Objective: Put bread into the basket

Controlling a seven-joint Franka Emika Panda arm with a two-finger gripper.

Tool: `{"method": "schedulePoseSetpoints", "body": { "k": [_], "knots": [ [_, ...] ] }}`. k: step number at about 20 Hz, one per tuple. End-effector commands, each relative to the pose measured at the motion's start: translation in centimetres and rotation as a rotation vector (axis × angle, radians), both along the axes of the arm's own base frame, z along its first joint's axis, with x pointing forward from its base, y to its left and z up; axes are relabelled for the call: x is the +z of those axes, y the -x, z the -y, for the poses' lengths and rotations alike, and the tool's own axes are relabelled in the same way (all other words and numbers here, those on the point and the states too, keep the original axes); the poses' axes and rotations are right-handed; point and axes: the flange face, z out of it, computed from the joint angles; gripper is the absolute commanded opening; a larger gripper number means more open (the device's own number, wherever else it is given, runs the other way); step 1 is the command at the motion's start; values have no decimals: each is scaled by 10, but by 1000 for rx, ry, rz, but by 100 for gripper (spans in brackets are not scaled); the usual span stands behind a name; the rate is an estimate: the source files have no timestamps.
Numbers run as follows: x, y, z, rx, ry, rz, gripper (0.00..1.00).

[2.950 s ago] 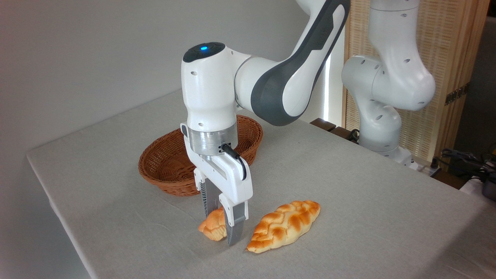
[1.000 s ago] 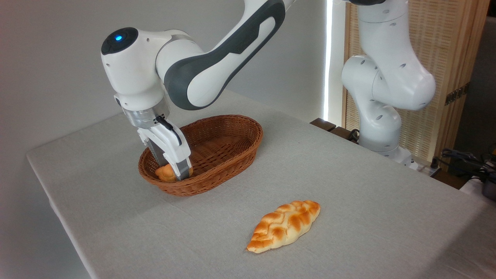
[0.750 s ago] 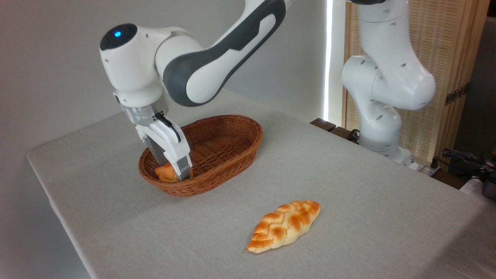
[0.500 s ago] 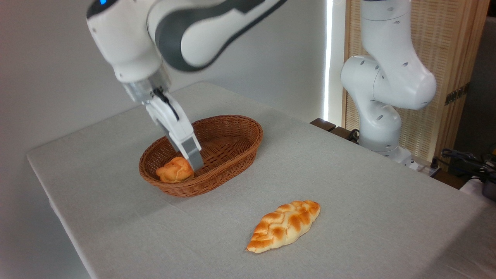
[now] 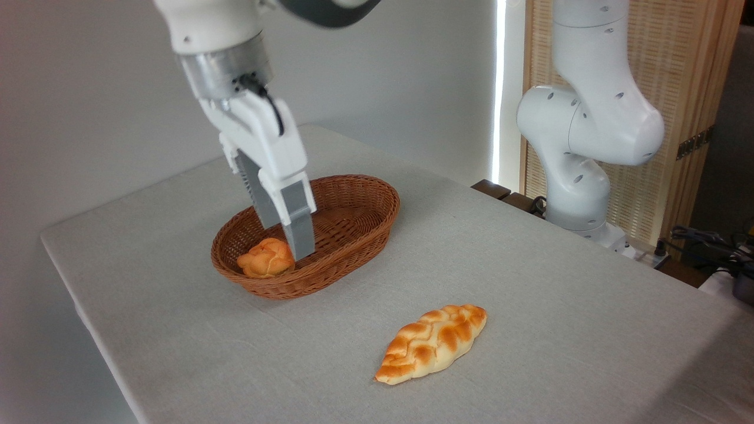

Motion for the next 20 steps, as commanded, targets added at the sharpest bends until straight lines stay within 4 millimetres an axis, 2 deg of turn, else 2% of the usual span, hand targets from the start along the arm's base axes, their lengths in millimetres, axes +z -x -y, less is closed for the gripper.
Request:
{"method": "schedulePoseSetpoints", "body": {
  "k": [1, 5, 8, 10, 15, 20],
  "knots": [
    [18, 20, -25, -23, -6, 30, 100],
    [11, 34, -20, -16, -10, 39, 100],
    [9, 36, -6, 100, -15, 21, 100],
    [9, 36, -1, 103, -17, 22, 100],
    [9, 35, -3, 77, -23, 29, 100],
    [14, 33, -22, 110, -26, 43, 100]
  ]
}}
